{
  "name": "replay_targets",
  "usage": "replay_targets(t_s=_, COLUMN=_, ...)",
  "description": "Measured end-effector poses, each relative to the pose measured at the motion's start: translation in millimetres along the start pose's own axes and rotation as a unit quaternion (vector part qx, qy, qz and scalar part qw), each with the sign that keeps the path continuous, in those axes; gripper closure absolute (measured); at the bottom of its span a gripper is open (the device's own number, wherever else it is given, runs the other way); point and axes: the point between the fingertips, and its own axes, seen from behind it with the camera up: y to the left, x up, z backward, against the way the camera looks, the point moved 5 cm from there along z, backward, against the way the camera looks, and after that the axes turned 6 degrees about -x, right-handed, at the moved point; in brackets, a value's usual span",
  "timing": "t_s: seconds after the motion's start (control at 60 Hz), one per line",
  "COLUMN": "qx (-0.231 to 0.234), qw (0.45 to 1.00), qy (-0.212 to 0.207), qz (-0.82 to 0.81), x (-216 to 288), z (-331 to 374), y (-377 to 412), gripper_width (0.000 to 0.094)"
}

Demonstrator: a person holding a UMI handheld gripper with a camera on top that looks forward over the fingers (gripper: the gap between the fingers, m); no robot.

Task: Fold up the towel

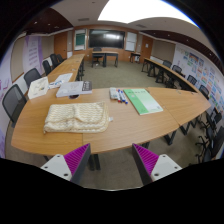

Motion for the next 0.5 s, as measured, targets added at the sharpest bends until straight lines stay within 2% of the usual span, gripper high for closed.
replay_targets(t_s=0.133, qx=0.073, qw=0.997, qy=0.018, qz=-0.003, x=-7.8, z=-15.5, y=125.2, gripper_width=0.0080)
replay_targets(t_s=0.233, qx=0.106, qw=0.994, qy=-0.012, qz=0.009, x=12.9, z=-33.1, y=208.3, gripper_width=0.0076)
replay_targets(t_s=0.383, qx=0.124, qw=0.991, qy=-0.045, qz=0.027, x=48.7, z=-81.5, y=302.6, gripper_width=0.0076)
replay_targets(t_s=0.5, qx=0.112, qw=0.992, qy=-0.042, qz=0.050, x=60.5, z=-129.1, y=345.5, gripper_width=0.0082)
